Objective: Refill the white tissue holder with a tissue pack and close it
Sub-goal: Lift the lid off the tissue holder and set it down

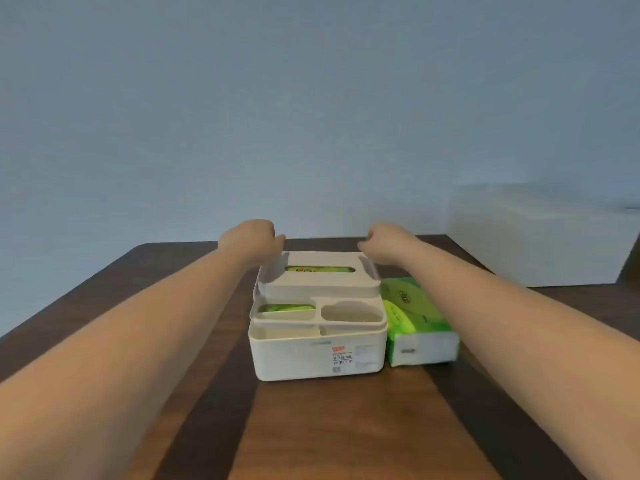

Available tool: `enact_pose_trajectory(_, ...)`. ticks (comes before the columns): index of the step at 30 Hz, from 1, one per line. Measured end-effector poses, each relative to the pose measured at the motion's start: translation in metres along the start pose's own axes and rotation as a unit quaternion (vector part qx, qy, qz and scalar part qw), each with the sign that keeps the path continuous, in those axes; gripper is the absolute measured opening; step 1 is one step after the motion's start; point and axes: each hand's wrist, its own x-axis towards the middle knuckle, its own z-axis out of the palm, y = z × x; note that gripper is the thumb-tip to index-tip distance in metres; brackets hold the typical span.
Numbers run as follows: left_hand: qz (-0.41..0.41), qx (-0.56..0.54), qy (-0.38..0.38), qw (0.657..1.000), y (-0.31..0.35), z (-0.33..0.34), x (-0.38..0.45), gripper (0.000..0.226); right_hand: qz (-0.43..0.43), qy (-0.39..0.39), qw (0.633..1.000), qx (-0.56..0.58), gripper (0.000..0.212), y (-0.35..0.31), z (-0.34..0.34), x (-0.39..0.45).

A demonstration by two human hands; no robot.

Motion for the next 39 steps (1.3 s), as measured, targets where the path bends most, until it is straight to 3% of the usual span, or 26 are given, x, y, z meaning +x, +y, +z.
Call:
enact_pose_trajectory(8,-0.048,-0.109,-0.084,0.989,-0.018,0.003,-0.038,0.036,0.096,-0.105,0.99,0.015,0.017,0.003,-0.004,-0.041)
enact_pose_trajectory(10,-0.054,-0.144,-0.107,0.982,-0.02,0.005,-0.043,0.031,0.107,-0.107,0.988,0.026,0.011,0.004,-0.002,-0.043)
enact_pose_trajectory(14,-0.066,-0.194,-0.12,0.971,-0.021,0.004,-0.05,0.023,0.105,-0.103,0.988,0.038,0.019,0.0,0.004,-0.047)
enact_pose_trajectory(20,-0.057,-0.199,-0.067,0.976,-0.024,0.001,-0.053,0.02,0.094,-0.117,0.987,-0.052,0.003,-0.015,0.0,-0.052)
enact_pose_trajectory(23,-0.055,-0.228,-0.033,0.972,-0.027,-0.007,-0.051,0.017,0.087,-0.077,0.987,-0.11,0.012,-0.026,-0.006,-0.056)
enact_pose_trajectory(26,-0.06,-0.256,-0.001,0.965,-0.035,-0.021,-0.049,0.013,0.078,-0.037,0.993,-0.087,0.008,-0.038,-0.014,-0.057)
enact_pose_trajectory(32,-0.081,-0.253,0.02,0.964,-0.073,-0.043,-0.046,0.007,0.047,-0.028,0.998,-0.043,0.03,-0.077,-0.016,-0.052)
enact_pose_trajectory(39,-0.143,-0.223,0.044,0.963,-0.146,-0.035,-0.051,0.002,-0.01,-0.054,0.998,-0.043,0.021,-0.143,0.012,-0.043)
